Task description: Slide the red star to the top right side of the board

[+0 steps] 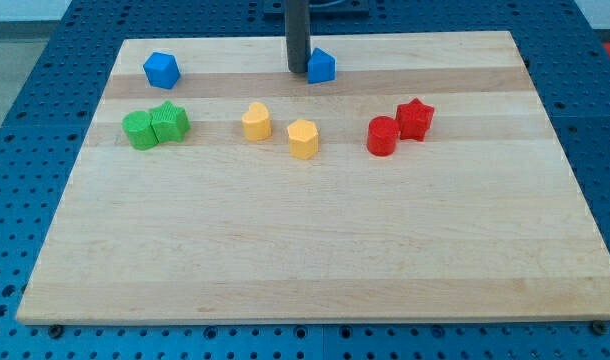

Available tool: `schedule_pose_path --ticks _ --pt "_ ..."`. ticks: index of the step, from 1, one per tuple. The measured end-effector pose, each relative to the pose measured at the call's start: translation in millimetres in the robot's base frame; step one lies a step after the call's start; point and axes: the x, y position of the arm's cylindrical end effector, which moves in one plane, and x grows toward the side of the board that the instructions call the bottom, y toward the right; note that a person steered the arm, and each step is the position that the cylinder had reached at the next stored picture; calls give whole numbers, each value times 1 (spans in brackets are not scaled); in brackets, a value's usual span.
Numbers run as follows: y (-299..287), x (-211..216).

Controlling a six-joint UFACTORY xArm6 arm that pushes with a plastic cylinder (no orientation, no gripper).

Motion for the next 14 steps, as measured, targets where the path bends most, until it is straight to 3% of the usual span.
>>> schedule_pose_path --ticks 1,3,4,6,7,9,10,12,14 --pt "0 0" --pt "-7 69" --pt "-5 74" --pt "60 122" --pt "75 122" --pt "106 193" --pt "112 198" --pt "119 121" --pt "176 92"
